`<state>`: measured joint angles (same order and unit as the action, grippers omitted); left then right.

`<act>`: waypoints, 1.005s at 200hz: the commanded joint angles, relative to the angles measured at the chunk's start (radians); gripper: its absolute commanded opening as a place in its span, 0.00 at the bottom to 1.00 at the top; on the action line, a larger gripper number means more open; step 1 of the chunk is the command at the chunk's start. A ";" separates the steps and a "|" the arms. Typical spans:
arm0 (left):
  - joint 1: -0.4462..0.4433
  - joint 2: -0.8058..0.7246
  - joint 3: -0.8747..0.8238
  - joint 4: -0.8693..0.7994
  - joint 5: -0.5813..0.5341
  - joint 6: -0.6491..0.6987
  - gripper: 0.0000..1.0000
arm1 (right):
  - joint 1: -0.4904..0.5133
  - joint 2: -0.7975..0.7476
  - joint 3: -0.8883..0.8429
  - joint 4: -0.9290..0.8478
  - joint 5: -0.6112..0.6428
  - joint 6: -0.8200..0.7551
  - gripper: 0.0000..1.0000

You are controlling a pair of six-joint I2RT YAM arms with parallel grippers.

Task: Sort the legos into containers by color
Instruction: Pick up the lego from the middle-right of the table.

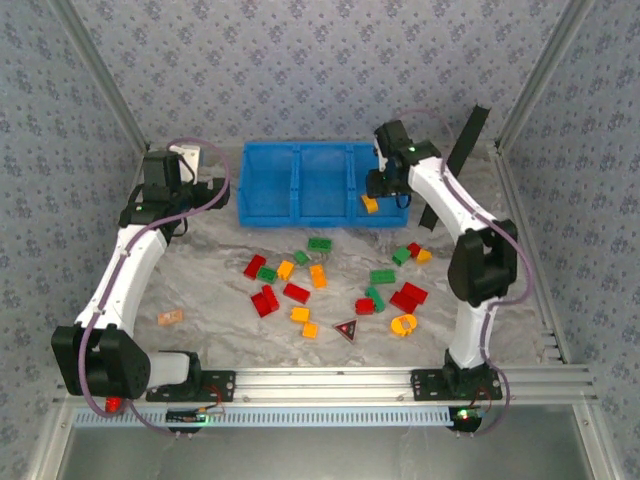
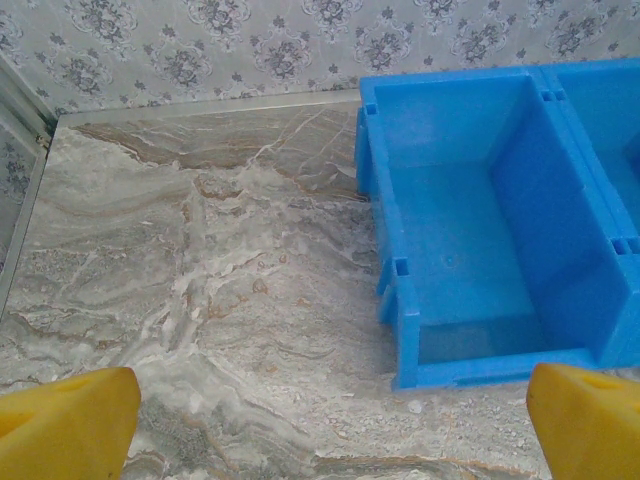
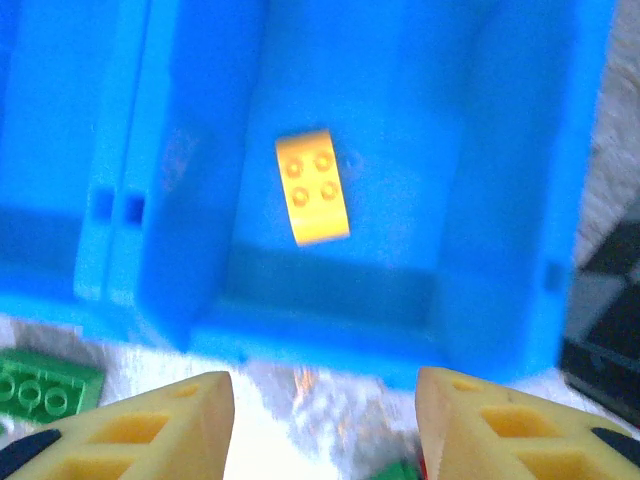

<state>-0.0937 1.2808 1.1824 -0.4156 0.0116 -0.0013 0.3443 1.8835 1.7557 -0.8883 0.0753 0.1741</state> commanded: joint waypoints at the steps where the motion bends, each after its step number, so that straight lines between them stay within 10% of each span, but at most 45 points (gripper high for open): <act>1: -0.003 -0.028 0.000 0.003 0.011 -0.004 0.99 | -0.020 -0.095 -0.127 -0.051 0.021 0.055 0.53; 90: -0.021 -0.013 0.005 -0.011 0.004 0.003 0.99 | -0.037 -0.281 -0.546 0.053 -0.077 0.338 0.65; 201: -0.034 0.002 0.008 -0.020 -0.012 0.016 0.99 | -0.064 -0.134 -0.586 0.121 -0.109 0.432 0.67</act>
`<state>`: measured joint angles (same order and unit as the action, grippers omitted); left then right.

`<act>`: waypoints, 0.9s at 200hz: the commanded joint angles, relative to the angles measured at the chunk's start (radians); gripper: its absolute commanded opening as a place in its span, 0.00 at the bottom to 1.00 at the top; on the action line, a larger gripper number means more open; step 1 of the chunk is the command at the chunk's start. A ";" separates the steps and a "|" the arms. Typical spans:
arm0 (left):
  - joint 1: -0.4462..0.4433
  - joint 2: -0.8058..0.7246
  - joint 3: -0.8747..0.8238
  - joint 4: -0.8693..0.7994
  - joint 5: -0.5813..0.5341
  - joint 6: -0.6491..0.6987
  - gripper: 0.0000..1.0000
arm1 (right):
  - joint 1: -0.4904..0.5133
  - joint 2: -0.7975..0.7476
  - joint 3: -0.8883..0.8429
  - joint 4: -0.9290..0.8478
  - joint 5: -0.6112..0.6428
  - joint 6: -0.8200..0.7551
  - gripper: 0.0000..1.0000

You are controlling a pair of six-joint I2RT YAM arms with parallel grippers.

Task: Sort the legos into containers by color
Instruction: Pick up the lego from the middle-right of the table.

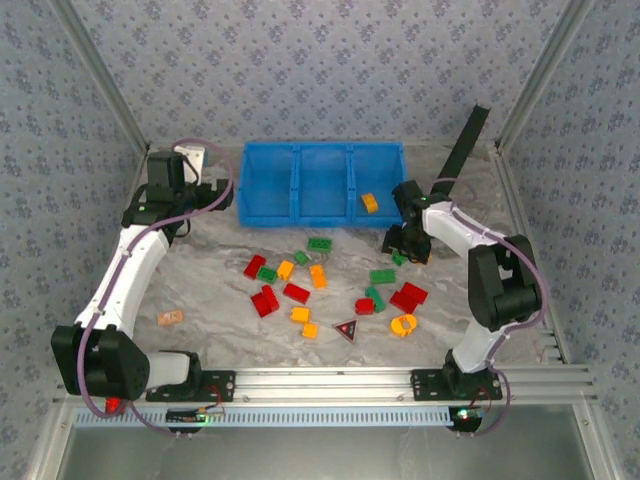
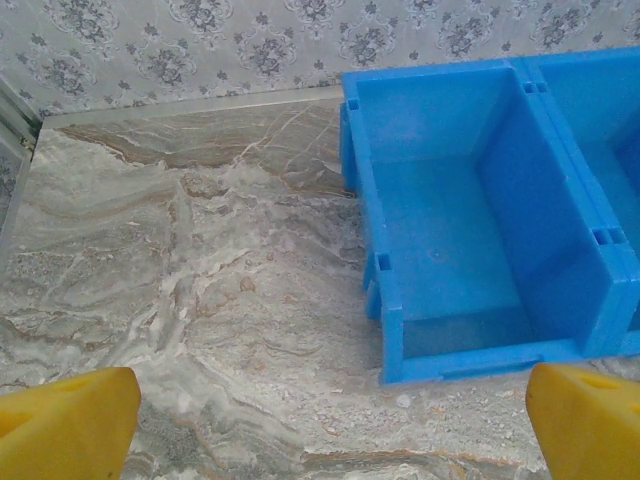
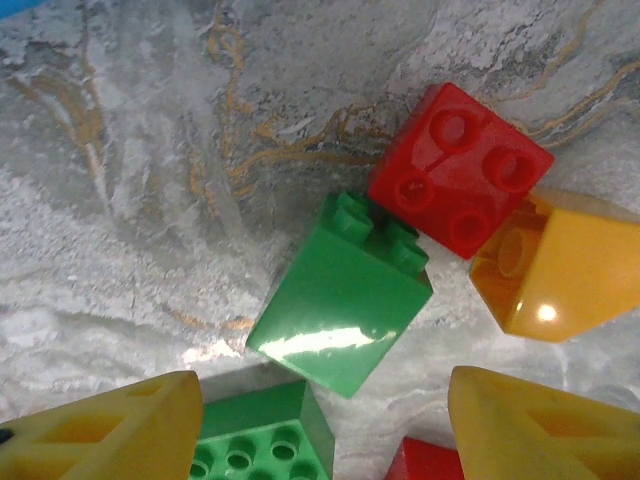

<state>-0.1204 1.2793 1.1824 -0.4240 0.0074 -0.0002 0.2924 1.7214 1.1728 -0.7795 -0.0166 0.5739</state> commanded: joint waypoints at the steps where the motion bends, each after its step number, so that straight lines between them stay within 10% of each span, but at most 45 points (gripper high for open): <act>1: -0.007 0.004 0.008 -0.012 -0.007 0.015 0.99 | -0.012 0.029 -0.004 0.012 -0.018 0.033 0.67; 105: -0.038 0.023 0.023 -0.069 -0.067 0.003 0.99 | -0.004 0.127 0.055 0.018 -0.027 -0.018 0.29; 180: -0.053 -0.054 -0.120 -0.288 -0.078 -0.233 0.99 | 0.081 0.068 0.372 -0.218 0.056 -0.214 0.22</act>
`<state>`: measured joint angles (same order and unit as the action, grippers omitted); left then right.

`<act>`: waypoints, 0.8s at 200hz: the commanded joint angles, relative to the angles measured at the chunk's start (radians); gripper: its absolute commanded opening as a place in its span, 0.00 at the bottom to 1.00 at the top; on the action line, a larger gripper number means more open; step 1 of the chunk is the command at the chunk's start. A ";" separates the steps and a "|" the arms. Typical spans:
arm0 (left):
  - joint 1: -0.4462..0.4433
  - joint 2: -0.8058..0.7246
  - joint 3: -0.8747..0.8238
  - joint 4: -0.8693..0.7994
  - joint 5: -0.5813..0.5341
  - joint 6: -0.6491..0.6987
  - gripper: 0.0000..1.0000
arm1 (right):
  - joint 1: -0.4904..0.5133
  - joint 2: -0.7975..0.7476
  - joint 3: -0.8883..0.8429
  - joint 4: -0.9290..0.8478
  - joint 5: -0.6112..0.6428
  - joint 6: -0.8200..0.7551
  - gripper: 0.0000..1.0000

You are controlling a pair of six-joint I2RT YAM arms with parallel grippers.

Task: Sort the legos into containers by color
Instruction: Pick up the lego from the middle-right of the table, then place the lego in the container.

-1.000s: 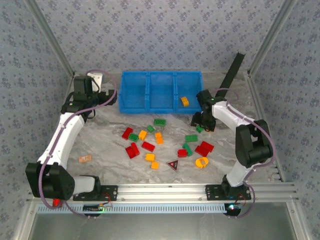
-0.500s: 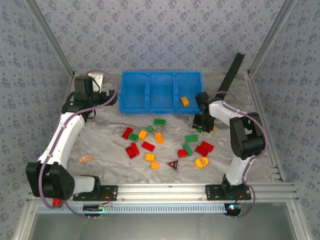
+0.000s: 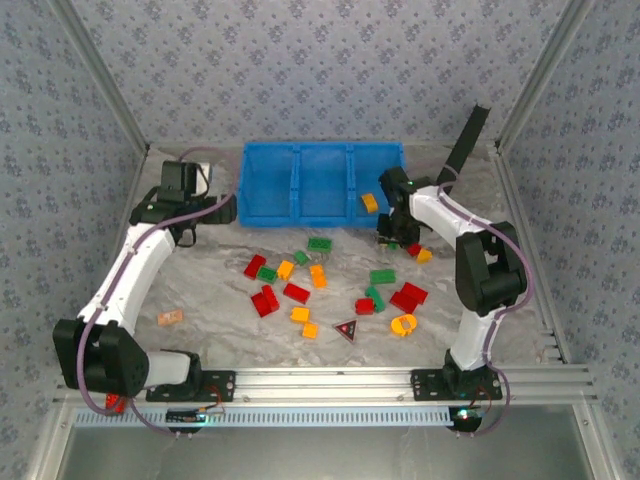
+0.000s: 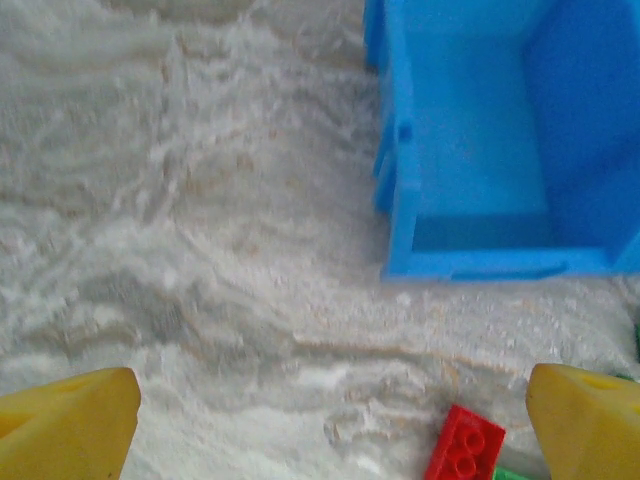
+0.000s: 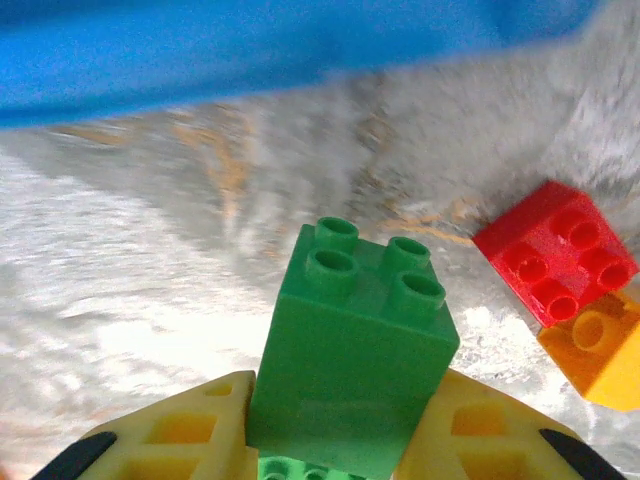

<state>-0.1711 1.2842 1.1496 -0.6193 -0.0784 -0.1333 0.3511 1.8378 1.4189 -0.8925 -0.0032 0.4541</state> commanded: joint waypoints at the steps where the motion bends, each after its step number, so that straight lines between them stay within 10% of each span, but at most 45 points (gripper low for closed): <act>1: -0.002 -0.060 -0.092 -0.094 0.010 -0.102 0.99 | 0.024 -0.048 0.132 -0.105 0.044 -0.098 0.22; 87: -0.058 -0.063 -0.245 -0.086 0.104 -0.234 0.99 | 0.180 0.287 0.741 -0.133 0.132 -0.359 0.22; 160: -0.182 0.058 -0.275 0.024 0.060 -0.295 0.94 | 0.182 0.499 0.915 -0.107 0.063 -0.356 0.22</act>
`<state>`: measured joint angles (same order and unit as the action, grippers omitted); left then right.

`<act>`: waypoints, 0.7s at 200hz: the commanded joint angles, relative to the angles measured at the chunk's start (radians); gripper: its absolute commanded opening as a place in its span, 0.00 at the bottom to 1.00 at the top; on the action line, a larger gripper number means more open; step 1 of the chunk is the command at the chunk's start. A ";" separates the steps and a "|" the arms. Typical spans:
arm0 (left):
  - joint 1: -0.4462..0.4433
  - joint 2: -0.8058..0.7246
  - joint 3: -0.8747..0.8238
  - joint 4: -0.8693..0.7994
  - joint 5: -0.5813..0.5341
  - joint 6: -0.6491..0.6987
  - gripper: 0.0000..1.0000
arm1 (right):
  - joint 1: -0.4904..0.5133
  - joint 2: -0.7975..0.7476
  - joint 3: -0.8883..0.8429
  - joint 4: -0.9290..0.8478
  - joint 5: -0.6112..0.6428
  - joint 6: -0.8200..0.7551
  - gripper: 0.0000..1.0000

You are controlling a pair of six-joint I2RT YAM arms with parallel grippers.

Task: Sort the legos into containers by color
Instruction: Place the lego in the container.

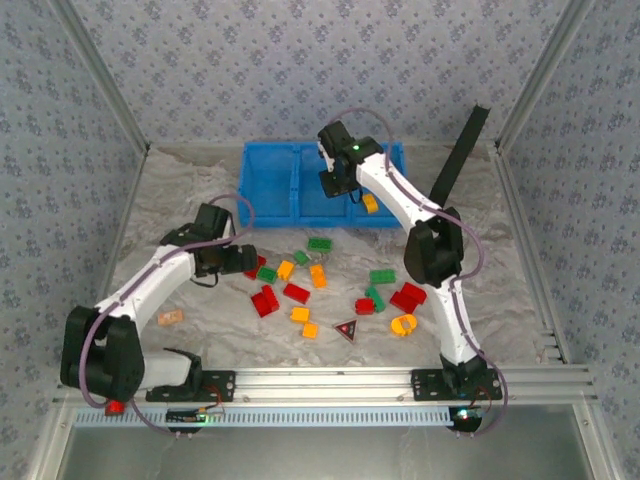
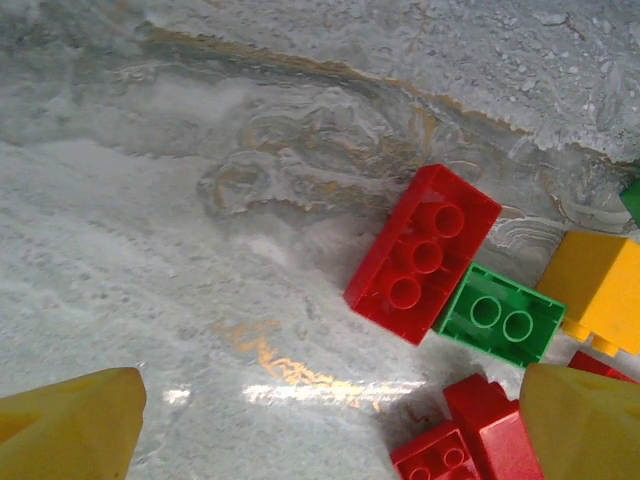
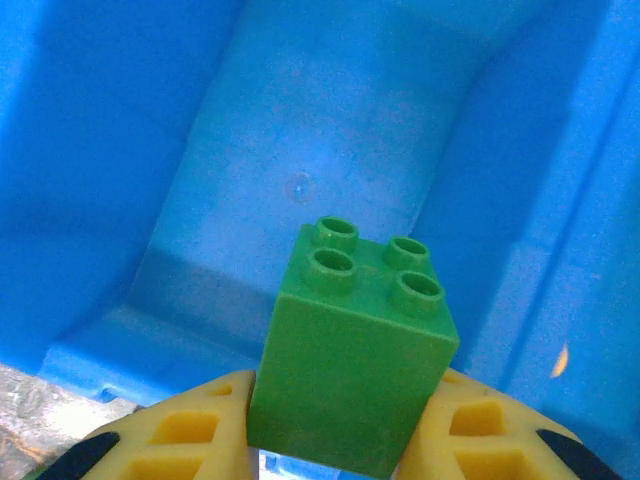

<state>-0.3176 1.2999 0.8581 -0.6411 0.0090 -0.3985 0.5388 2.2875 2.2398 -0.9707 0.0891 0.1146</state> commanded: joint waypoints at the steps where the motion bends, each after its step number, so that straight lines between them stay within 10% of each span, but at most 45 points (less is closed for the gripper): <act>1: -0.037 0.045 0.017 0.046 -0.028 -0.030 0.94 | -0.006 0.053 0.097 -0.032 -0.030 -0.016 0.22; 140: -0.110 0.307 0.111 0.142 -0.096 -0.014 0.84 | 0.012 0.214 0.128 0.015 -0.045 -0.001 0.22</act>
<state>-0.4210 1.5715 0.9237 -0.5201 -0.0757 -0.4129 0.5457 2.4664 2.3425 -0.9421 0.0410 0.1146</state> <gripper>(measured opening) 0.840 0.314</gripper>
